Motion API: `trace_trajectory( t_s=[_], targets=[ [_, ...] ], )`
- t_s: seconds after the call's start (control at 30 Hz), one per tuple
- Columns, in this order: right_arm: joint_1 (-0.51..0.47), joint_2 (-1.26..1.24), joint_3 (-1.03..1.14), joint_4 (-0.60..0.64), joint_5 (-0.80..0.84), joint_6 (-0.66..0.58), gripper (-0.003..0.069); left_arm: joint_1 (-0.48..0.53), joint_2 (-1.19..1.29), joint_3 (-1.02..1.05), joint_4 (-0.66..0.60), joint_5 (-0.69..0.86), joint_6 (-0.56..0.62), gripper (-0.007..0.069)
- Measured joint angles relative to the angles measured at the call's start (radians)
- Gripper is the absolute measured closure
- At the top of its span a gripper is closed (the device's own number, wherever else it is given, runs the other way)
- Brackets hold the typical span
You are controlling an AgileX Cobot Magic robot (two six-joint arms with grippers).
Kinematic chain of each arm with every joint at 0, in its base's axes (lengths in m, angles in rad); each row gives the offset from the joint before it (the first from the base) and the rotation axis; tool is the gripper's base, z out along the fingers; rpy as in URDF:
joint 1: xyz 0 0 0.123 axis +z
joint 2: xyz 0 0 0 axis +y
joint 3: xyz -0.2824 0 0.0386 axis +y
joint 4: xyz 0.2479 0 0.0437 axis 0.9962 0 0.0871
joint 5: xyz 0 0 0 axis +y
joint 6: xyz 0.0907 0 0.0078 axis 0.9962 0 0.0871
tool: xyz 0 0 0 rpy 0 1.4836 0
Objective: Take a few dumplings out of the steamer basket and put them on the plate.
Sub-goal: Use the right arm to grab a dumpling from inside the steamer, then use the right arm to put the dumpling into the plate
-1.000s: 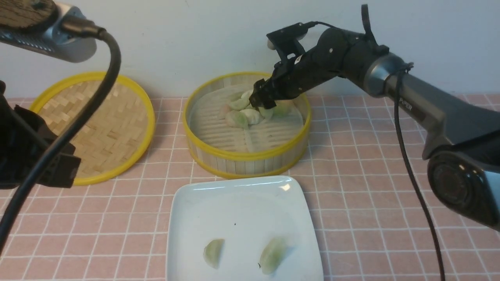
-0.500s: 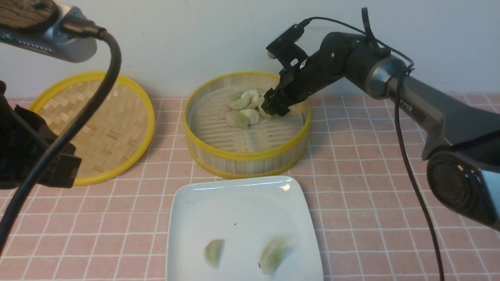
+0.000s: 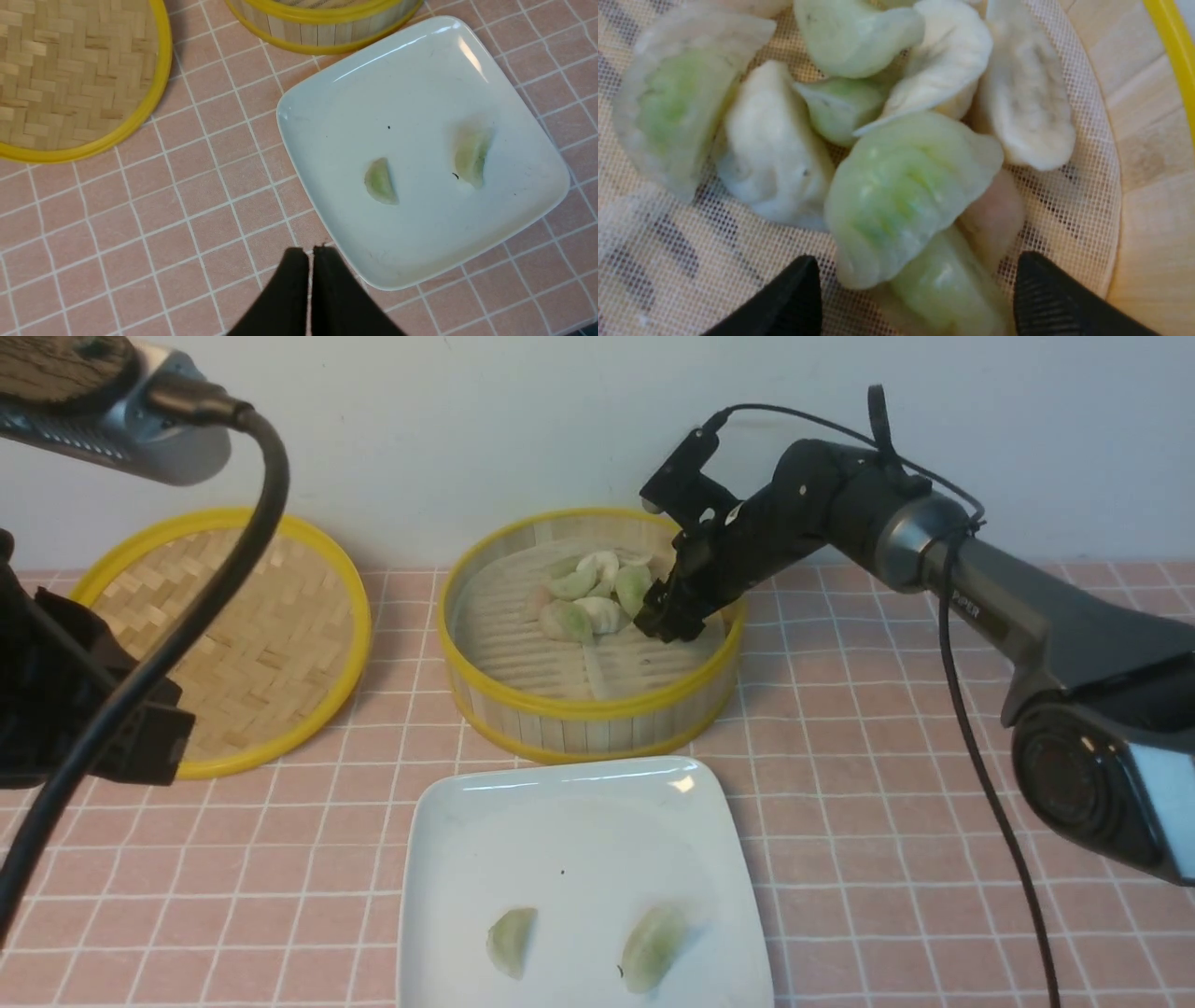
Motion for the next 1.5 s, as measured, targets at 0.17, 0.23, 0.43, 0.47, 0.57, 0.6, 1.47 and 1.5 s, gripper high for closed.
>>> trace_trajectory(
  t_s=[0.17,0.23,0.43,0.47,0.57,0.6,1.47,1.5],
  targets=[
    [0.000,0.009,-0.005,0.002,-0.021,-0.010,0.0296,0.000,0.000,0.000,0.000,0.000,-0.007,0.0631],
    [-0.001,0.009,-0.006,-0.005,-0.016,-0.011,0.0412,0.000,0.000,0.000,0.000,0.000,-0.011,0.0631],
    [-0.002,-0.044,-0.003,-0.040,0.105,0.050,0.0498,0.000,0.000,0.000,0.000,0.000,-0.016,0.0631],
    [-0.002,-0.059,-0.003,-0.043,0.119,0.064,0.0498,0.000,0.000,0.000,0.000,0.000,-0.016,0.0631],
    [-0.002,-0.118,-0.003,-0.046,0.171,0.111,0.0498,0.000,0.000,0.000,0.000,0.000,-0.016,0.0631],
    [-0.002,-0.148,-0.003,-0.046,0.194,0.128,0.0498,0.000,0.000,0.000,0.000,0.000,-0.016,0.0631],
    [0.060,-0.789,0.689,0.123,0.389,0.437,0.0498,0.000,0.000,0.000,0.001,0.000,-0.017,0.0631],
    [0.076,-0.793,0.746,0.131,0.388,0.437,0.0498,0.000,0.000,0.000,0.001,0.000,-0.017,0.0631]
  ],
)
